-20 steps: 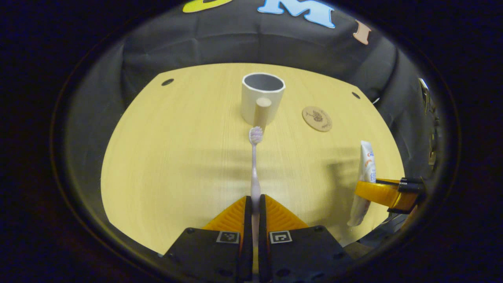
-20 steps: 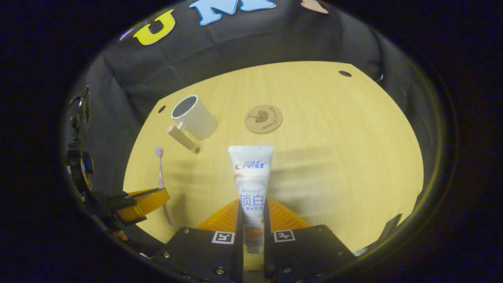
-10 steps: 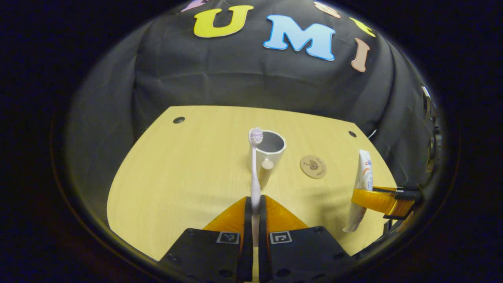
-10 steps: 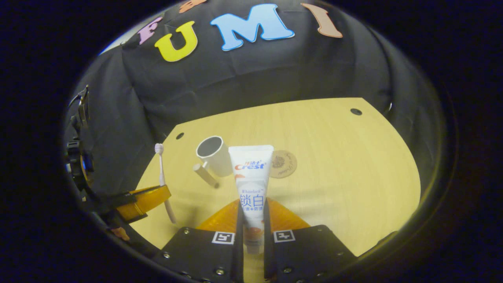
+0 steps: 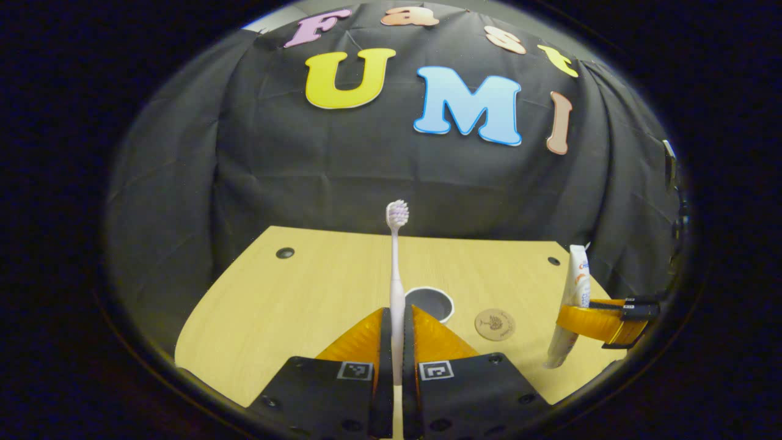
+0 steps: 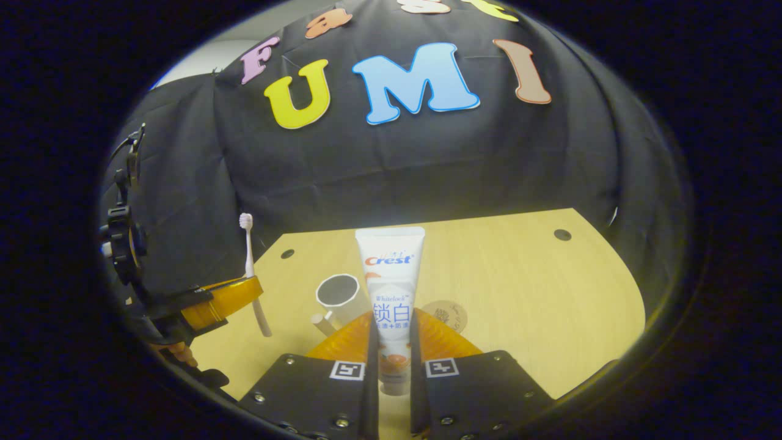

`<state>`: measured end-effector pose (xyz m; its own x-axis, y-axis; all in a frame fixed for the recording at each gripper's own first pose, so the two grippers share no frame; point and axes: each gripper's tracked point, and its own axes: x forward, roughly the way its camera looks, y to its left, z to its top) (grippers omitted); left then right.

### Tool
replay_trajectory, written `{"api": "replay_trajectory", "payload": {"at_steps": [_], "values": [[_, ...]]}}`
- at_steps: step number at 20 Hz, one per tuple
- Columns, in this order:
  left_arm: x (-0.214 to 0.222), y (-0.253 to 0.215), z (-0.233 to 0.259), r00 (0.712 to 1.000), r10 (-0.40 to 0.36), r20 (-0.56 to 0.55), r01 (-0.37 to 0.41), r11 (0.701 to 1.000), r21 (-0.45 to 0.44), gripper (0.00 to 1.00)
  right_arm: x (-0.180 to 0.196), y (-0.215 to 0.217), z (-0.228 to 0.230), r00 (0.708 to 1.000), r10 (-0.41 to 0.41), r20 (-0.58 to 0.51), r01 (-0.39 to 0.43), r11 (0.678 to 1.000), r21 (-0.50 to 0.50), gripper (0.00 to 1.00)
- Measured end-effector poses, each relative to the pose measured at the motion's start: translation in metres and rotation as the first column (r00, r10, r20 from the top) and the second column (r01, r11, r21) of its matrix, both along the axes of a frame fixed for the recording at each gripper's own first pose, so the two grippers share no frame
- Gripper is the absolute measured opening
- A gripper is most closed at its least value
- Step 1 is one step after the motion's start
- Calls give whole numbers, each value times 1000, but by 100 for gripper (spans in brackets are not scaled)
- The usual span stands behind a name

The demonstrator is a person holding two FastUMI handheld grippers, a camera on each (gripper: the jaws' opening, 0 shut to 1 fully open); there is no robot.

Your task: Put the toothbrush and toothpaste on the desktop into the cup, then pick up the cup and place it on the coaster on the desktop.

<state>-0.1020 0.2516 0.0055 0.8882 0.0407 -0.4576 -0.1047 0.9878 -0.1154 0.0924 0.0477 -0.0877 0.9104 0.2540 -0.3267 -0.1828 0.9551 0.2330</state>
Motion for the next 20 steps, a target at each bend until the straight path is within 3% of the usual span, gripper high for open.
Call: {"api": "replay_trajectory", "payload": {"at_steps": [4,11,15,16,20], "values": [[10,27,29,992,11,123,-8,1000,-22,13,13,2,16,998,-13,61,14,1000,-9,21],[50,-5,17,963,-3,270,16,999,-47,13,35,7,28,993,-22,117,25,999,-26,21],[72,-21,4,956,-16,292,38,997,-70,13,43,6,23,995,-30,98,32,999,-25,17],[78,-22,1,957,-17,291,40,996,-74,13,44,4,22,995,-35,92,38,999,-32,21],[104,-28,-18,964,-26,264,54,994,-100,13,45,-2,13,997,-40,70,45,997,-68,21]]}}
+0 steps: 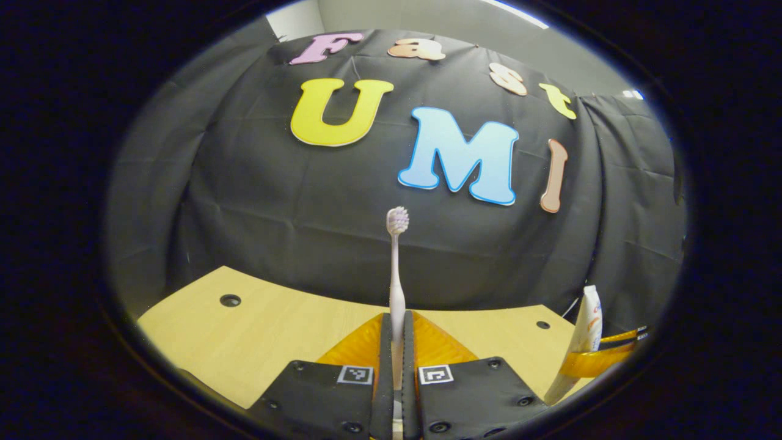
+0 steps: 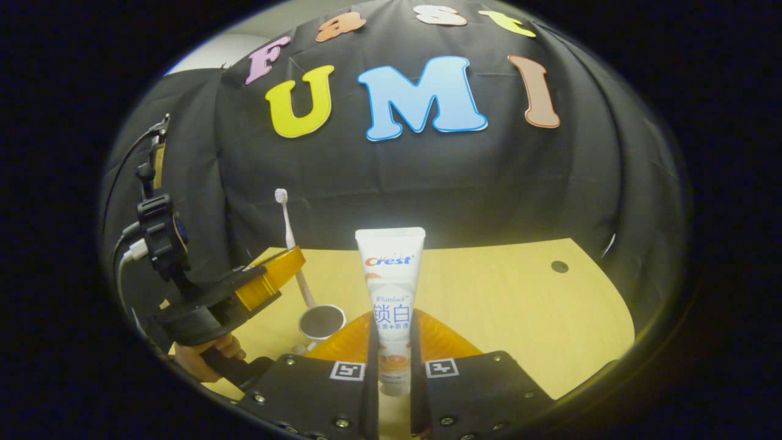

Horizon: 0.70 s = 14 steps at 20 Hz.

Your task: Put the toothbrush and toothpaste on the desktop into the cup, then pick up the cup and place it on the coaster on the desktop.

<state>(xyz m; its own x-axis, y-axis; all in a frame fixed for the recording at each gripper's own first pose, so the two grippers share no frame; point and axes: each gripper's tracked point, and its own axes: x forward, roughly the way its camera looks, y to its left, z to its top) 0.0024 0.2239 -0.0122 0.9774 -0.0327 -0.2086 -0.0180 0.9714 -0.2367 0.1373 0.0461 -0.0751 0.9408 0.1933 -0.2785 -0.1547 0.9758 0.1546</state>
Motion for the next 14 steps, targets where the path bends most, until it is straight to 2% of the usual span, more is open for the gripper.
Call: {"api": "replay_trajectory", "payload": {"at_steps": [3,4,6,12,13,14], "values": [[2,-1,-15,1000,0,-16,0,1000,-8,13,2,0,-4,1000,-1,-15,1,1000,3,21],[4,0,-21,1000,2,-26,-2,1000,-7,13,3,0,-6,1000,-1,-23,1,1000,6,17],[7,1,-33,999,4,-51,-4,1000,-7,13,4,2,-8,999,2,-37,-1,1000,15,21],[2,0,-47,996,-7,-91,8,1000,9,16,3,4,-13,998,10,-60,-9,1000,13,21],[0,1,-47,995,-11,-94,11,1000,8,14,3,4,-14,998,12,-62,-11,1000,12,21],[-3,-2,-47,995,-21,-97,21,1000,1,18,2,5,-13,998,15,-63,-14,1000,14,21]]}}
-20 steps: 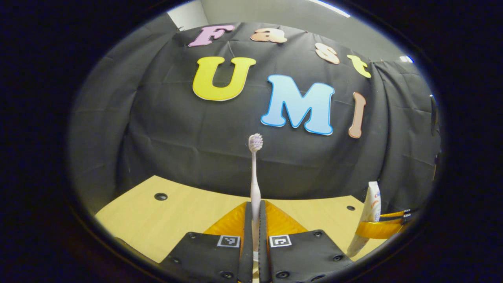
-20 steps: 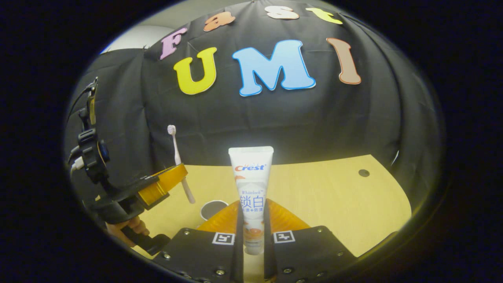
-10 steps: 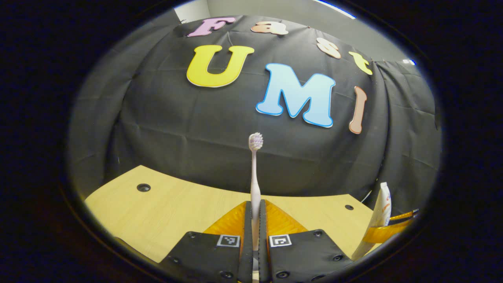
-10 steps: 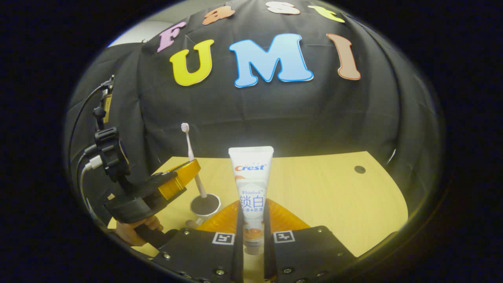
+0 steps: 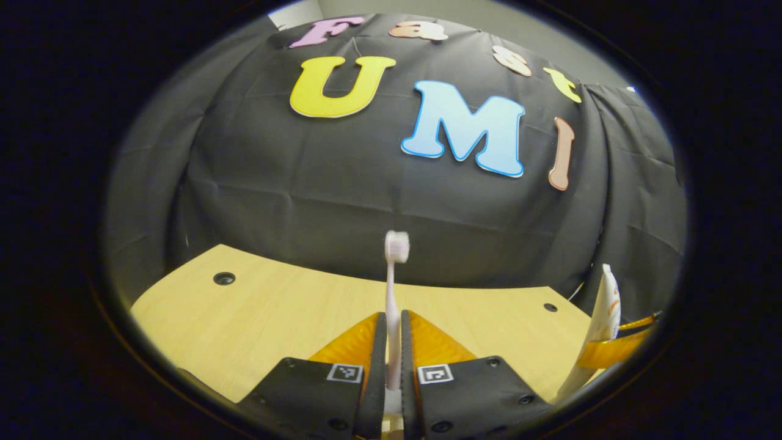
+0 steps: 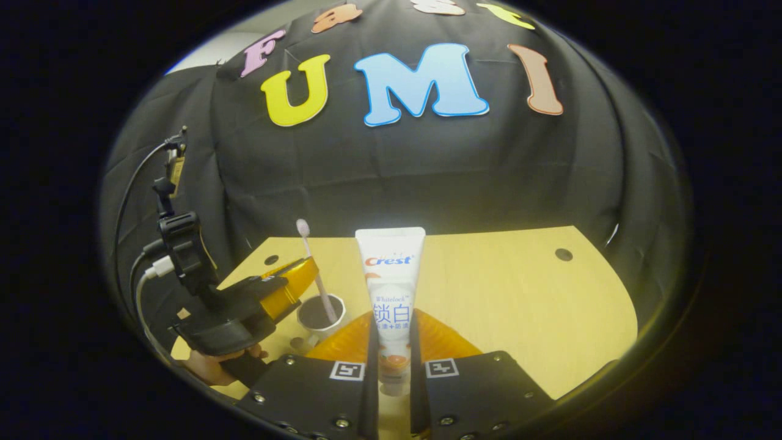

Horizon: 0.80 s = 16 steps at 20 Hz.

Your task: Put the toothbrush and toothpaste on the desktop into the cup, then pick up the cup and place it on the coaster on the desktop.

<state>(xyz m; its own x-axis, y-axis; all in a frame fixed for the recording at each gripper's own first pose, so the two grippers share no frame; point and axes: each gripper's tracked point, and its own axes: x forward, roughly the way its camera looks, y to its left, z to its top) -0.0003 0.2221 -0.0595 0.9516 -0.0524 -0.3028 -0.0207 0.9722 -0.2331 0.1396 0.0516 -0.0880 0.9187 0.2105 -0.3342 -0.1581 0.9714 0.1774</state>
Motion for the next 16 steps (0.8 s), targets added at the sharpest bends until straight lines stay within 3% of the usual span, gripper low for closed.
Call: {"api": "replay_trajectory", "payload": {"at_steps": [3,5,6,8,16], "values": [[-4,-8,-2,999,-32,-14,32,999,-15,31,-2,3,1,1000,6,2,-6,1000,0,21],[-8,-11,-4,999,-45,-31,44,998,-34,57,-5,5,2,1000,13,3,-13,1000,-2,21],[-10,-12,-3,999,-41,-30,40,998,-45,63,-5,6,3,1000,16,4,-16,1000,-2,21],[-15,-7,1,999,-26,-21,25,999,-45,98,-6,9,4,1000,22,9,-22,1000,-1,21],[-39,22,35,999,22,32,-22,1000,-1,99,2,27,23,997,48,61,-50,998,34,17]]}}
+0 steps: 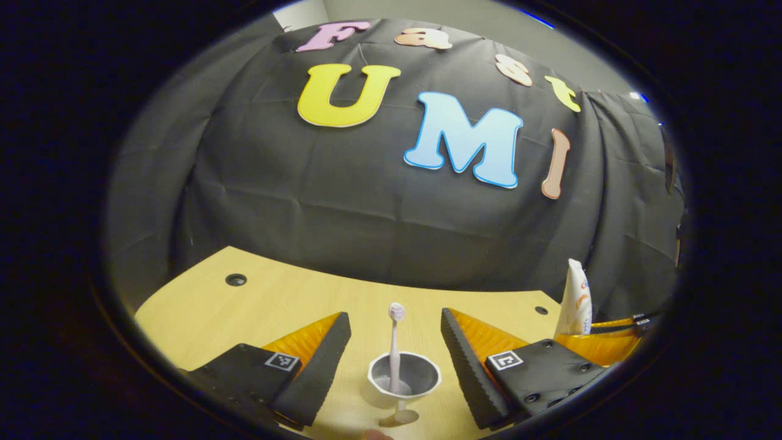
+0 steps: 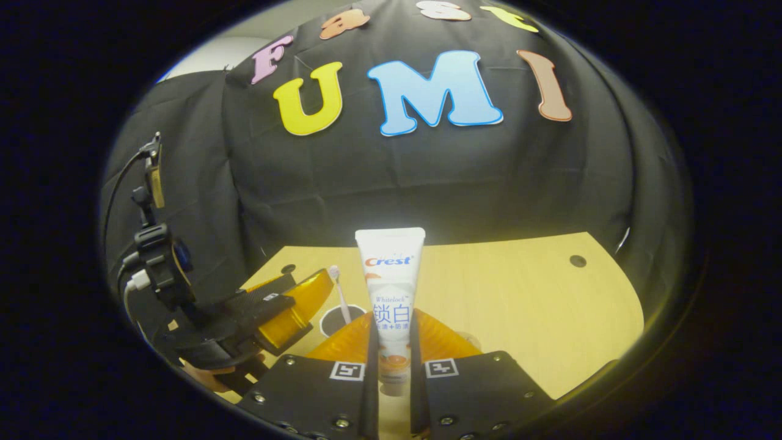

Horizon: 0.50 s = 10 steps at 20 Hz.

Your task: Put the toothbrush and toothpaste on the desktop into the cup, then pick up the cup and place it on the coaster on the desktop.

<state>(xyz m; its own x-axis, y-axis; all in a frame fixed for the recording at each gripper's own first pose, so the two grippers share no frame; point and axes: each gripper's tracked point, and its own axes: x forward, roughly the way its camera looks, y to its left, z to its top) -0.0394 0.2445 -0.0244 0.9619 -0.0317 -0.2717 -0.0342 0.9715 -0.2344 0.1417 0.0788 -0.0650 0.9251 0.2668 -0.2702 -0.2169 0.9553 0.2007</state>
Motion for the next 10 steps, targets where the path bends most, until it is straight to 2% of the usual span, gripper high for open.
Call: {"api": "replay_trajectory", "payload": {"at_steps": [1,8,9,10], "values": [[-5,5,4,1000,9,3,-9,1000,8,96,2,3,2,1000,5,8,-5,1000,7,21],[-47,42,8,997,78,-25,-77,996,41,96,27,38,22,995,63,83,-66,997,33,21],[-55,47,6,996,88,-32,-86,995,52,96,32,44,24,992,75,99,-78,997,28,24],[-61,53,5,994,104,-36,-102,993,62,96,37,48,26,991,80,110,-83,996,23,21]]}}
